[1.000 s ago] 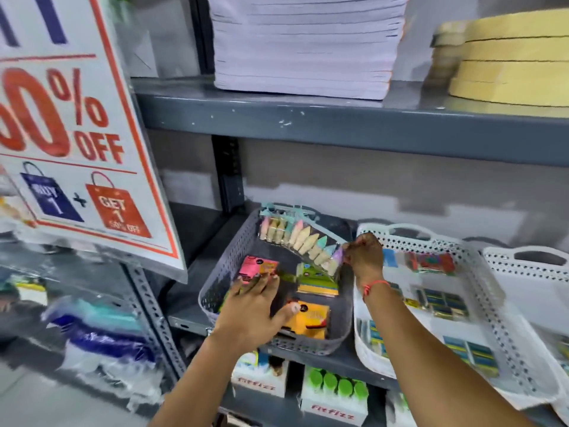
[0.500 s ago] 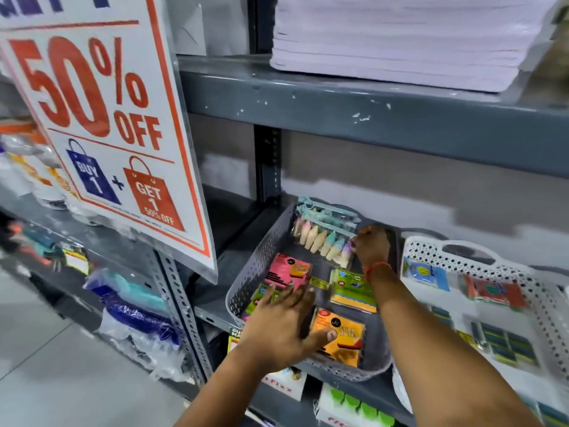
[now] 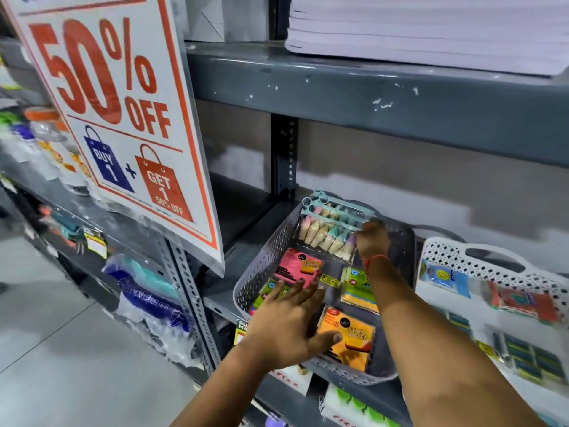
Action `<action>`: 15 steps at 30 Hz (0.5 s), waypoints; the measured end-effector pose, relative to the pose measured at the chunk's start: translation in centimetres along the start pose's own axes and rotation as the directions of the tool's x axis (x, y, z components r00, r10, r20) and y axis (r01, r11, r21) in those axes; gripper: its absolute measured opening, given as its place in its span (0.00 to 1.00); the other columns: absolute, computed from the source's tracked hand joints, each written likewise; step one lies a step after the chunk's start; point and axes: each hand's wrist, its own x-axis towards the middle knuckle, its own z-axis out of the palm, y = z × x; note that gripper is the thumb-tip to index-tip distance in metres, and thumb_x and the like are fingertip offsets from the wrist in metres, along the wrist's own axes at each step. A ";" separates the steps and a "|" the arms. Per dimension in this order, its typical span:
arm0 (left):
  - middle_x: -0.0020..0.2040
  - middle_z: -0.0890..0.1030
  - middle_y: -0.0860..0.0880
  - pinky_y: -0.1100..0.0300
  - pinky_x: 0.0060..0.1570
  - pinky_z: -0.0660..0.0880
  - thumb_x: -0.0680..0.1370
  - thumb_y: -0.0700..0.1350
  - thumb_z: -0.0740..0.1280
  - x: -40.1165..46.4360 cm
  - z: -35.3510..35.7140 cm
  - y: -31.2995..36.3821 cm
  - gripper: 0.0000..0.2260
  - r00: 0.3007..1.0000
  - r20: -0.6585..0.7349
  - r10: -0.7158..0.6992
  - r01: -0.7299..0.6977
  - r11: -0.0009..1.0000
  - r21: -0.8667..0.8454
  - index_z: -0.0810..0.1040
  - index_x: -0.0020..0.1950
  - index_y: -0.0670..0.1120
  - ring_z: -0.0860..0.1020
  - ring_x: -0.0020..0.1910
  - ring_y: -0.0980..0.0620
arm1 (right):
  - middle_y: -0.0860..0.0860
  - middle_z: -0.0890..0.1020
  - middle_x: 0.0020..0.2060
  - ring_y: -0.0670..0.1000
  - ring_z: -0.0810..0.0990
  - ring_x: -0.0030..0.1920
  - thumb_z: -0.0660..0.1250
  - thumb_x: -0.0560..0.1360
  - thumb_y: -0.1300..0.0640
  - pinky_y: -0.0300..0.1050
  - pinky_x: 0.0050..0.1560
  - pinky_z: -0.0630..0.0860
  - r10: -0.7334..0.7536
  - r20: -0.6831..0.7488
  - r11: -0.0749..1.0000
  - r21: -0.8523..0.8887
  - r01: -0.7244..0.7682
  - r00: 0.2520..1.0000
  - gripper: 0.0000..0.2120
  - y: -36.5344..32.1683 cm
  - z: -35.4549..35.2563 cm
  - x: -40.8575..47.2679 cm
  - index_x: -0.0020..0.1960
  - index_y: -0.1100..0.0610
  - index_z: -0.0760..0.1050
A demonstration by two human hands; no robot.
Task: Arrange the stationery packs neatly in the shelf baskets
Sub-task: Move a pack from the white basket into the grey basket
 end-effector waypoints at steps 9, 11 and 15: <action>0.78 0.56 0.52 0.55 0.74 0.42 0.74 0.69 0.44 -0.5 0.0 -1.4 0.37 0.997 0.028 -0.072 0.072 0.997 0.024 0.52 0.77 0.50 0.52 0.77 0.54 | 0.55 0.79 0.41 0.53 0.77 0.52 0.62 0.75 0.63 0.36 0.39 0.71 -0.130 0.146 0.991 0.004 0.131 0.981 0.06 -0.1 -0.3 -0.5 0.43 0.53 0.72; 0.78 0.55 0.51 0.55 0.74 0.42 0.74 0.69 0.44 -0.7 -0.2 -1.4 0.37 0.996 0.022 -0.084 0.084 0.996 0.025 0.52 0.77 0.50 0.52 0.77 0.54 | 0.56 0.78 0.46 0.55 0.77 0.56 0.60 0.76 0.62 0.38 0.46 0.73 -0.103 0.166 0.994 0.039 0.098 0.981 0.07 0.1 -1.6 -0.6 0.49 0.50 0.70; 0.79 0.55 0.51 0.53 0.75 0.44 0.75 0.69 0.47 0.5 -0.6 0.8 0.36 0.999 0.007 -0.034 0.034 0.998 0.049 0.51 0.77 0.49 0.51 0.77 0.54 | 0.61 0.78 0.60 0.60 0.76 0.62 0.59 0.76 0.65 0.43 0.58 0.73 -0.150 -0.011 0.988 0.025 0.151 0.989 0.15 0.8 -5.4 -1.7 0.61 0.63 0.75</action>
